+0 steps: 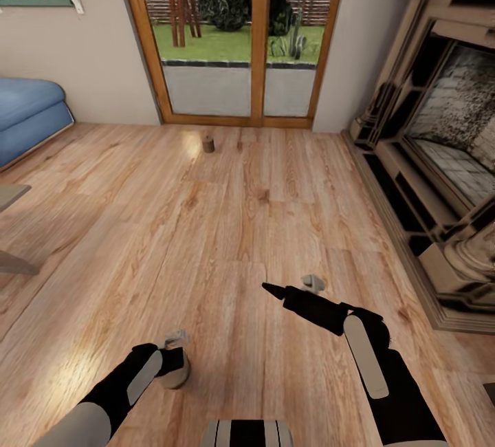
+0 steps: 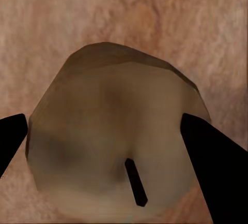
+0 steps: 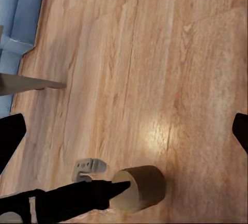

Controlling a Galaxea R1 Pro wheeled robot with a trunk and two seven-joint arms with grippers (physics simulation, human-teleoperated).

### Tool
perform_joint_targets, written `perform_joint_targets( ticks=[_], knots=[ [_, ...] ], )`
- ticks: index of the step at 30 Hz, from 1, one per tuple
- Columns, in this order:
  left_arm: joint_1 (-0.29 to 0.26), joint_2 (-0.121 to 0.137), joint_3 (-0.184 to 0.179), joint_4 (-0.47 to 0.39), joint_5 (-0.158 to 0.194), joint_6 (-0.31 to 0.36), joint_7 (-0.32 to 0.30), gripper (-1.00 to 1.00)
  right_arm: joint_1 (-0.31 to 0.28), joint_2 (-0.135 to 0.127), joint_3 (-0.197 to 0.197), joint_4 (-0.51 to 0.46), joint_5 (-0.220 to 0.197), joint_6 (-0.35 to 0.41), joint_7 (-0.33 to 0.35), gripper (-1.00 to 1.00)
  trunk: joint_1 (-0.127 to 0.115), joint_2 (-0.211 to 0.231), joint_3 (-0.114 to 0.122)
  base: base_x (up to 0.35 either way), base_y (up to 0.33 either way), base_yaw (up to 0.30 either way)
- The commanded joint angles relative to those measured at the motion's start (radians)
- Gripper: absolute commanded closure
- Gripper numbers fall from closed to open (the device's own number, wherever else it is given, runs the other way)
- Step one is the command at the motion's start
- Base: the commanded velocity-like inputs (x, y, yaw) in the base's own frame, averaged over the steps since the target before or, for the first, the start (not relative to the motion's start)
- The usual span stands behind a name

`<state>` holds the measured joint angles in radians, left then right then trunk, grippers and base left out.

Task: Place each of the two pumpkins and all three candles from the living room inside a cabinet in the living room (use any cabinet), then make sure every cabinet is closed, and position the cauldron so it is next to a table in the living room.

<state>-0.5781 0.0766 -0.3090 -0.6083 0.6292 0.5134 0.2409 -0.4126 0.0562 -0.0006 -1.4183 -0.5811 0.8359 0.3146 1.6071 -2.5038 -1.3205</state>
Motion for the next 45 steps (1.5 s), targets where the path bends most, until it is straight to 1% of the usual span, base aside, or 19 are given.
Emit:
perform_joint_targets(
  ticks=[1, 5, 6, 8, 10, 13, 16, 18, 20, 24, 31, 33, 34, 35, 36, 39, 40, 43, 45],
  knots=[
    [0.000, 0.010, 0.030, -0.012, 0.007, 0.023, -0.001, 1.00, 0.000, 0.000, 0.011, 0.000, 0.000, 0.001, -0.030, -1.00, 0.000, 0.000, 0.004, 0.000, 0.000, 0.000],
    [0.000, 0.040, 0.161, -0.060, 0.008, 0.130, -0.004, 1.00, -0.001, 0.005, 0.058, 0.003, -0.003, 0.006, -0.159, -1.00, -0.002, 0.001, 0.019, 0.000, 0.000, 0.000],
    [0.000, 0.055, 0.207, -0.077, 0.009, 0.168, -0.010, 1.00, 0.000, 0.009, 0.079, 0.002, -0.004, 0.006, -0.204, -1.00, -0.003, 0.001, 0.023, 0.000, 0.000, 0.000],
    [0.000, 0.081, 0.263, -0.093, 0.010, 0.219, -0.032, 1.00, -0.001, 0.015, 0.106, 0.002, -0.004, 0.006, -0.251, -1.00, -0.003, 0.002, 0.031, 0.000, 0.000, 0.000],
    [0.000, 0.112, 0.325, -0.101, 0.010, 0.275, -0.080, 1.00, -0.001, 0.021, 0.133, 0.002, -0.003, 0.006, -0.281, -1.00, -0.004, 0.002, 0.039, 0.000, 0.000, 0.000],
    [0.000, 0.157, 0.405, -0.105, 0.010, 0.346, -0.184, 1.00, -0.001, 0.025, 0.186, 0.002, 0.001, -0.001, -0.307, -1.00, -0.006, 0.003, 0.050, 0.000, 0.000, 0.000],
    [0.000, 0.194, 0.451, -0.106, 0.009, 0.384, -0.269, 1.00, -0.001, 0.027, 0.222, 0.004, 0.002, -0.005, -0.318, -1.00, -0.007, 0.004, 0.062, 0.000, 0.000, 0.000],
    [0.000, 0.206, 0.460, -0.106, 0.009, 0.392, -0.288, 1.00, -0.001, 0.027, 0.232, 0.005, 0.002, -0.006, -0.320, -1.00, -0.015, 0.018, 0.068, 0.000, 0.000, 0.000],
    [0.000, 0.216, 0.468, -0.106, 0.008, 0.397, -0.302, 1.00, -0.001, 0.028, 0.238, 0.008, 0.003, -0.007, -0.322, -1.00, -0.015, 0.018, 0.068, 0.000, 0.000, 0.000],
    [0.000, 0.218, 0.469, -0.106, 0.009, 0.390, -0.310, 1.00, -0.001, 0.030, 0.241, 0.008, 0.000, -0.007, -0.321, -1.00, -0.015, 0.018, 0.068, 0.002, 0.000, 0.000],
    [0.000, 0.218, 0.469, -0.106, 0.010, 0.392, -0.312, 1.00, -0.001, 0.051, 0.243, 0.007, 0.002, -0.002, -0.324, -1.00, -0.015, 0.018, 0.068, 0.211, 0.059, 0.000],
    [0.000, 0.219, 0.470, -0.106, 0.010, 0.393, -0.312, 1.00, -0.001, 0.056, 0.244, 0.007, 0.003, 0.001, -0.340, -1.00, -0.015, 0.018, 0.068, 0.295, 0.105, 0.000],
    [0.000, 0.219, 0.470, -0.106, 0.009, 0.393, -0.312, 1.00, -0.001, 0.058, 0.244, 0.007, 0.003, 0.001, -0.359, -1.00, -0.015, 0.018, 0.068, 0.300, 0.118, 0.000],
    [0.000, 0.219, 0.470, -0.106, 0.009, 0.393, -0.312, 1.00, -0.002, 0.069, 0.246, 0.007, 0.001, 0.001, -0.445, -1.00, -0.015, 0.018, 0.068, 0.298, 0.150, 0.000],
    [0.000, 0.219, 0.470, -0.106, 0.009, 0.393, -0.312, 1.00, -0.002, 0.071, 0.246, 0.007, 0.001, 0.000, -0.461, -1.00, -0.015, 0.018, 0.068, 0.295, 0.156, 0.000],
    [0.000, 0.220, 0.470, -0.106, 0.009, 0.393, -0.312, 1.00, -0.001, 0.089, 0.247, 0.008, 0.002, -0.003, -0.566, -1.00, -0.015, 0.018, 0.068, 0.282, 0.176, 0.000],
    [0.000, 0.220, 0.470, -0.106, 0.009, 0.393, -0.312, 1.00, -0.001, 0.097, 0.247, 0.007, 0.001, -0.004, -0.643, -1.00, -0.015, 0.018, 0.068, 0.274, 0.188, 0.000],
    [0.000, 0.219, 0.470, -0.107, 0.009, 0.393, -0.312, 1.00, -0.001, 0.118, 0.262, 0.006, 0.000, -0.005, -0.797, -1.00, -0.015, 0.018, 0.068, 0.271, 0.192, 0.000],
    [0.000, 0.219, 0.470, -0.107, 0.009, 0.392, -0.312, 1.00, -0.001, 0.118, 0.280, 0.006, -0.002, -0.005, -0.870, -1.00, -0.015, 0.018, 0.068, 0.270, 0.191, 0.000]
  ],
)
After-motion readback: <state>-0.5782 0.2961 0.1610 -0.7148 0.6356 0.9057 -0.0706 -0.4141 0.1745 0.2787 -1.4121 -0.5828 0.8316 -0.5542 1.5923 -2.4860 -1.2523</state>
